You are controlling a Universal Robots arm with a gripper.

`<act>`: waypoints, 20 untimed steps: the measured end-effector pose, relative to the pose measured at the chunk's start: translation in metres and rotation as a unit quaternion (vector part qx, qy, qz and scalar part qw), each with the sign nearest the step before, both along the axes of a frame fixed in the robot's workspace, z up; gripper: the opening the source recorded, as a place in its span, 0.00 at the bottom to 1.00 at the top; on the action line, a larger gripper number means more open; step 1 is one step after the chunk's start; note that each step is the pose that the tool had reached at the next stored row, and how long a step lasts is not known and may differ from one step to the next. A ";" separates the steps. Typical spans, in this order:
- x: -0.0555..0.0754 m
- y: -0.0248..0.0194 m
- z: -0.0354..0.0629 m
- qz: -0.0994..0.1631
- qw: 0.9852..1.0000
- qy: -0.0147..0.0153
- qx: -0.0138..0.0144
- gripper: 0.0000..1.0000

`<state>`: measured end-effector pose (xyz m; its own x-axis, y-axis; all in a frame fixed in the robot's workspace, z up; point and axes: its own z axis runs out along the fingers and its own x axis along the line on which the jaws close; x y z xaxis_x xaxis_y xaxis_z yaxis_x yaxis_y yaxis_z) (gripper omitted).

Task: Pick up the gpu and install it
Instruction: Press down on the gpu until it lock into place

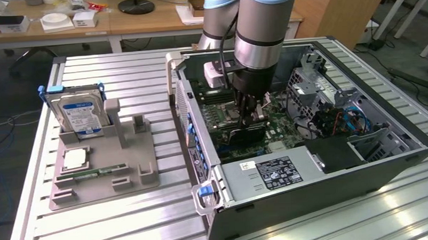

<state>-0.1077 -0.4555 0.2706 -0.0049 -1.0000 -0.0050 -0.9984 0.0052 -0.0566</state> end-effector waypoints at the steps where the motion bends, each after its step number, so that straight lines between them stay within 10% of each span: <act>1: 0.000 0.0000 0.0000 0.000 1.000 0.000 0.000 0.10; 20: -0.030 -0.0005 0.0003 0.000 1.000 -0.007 0.001 0.10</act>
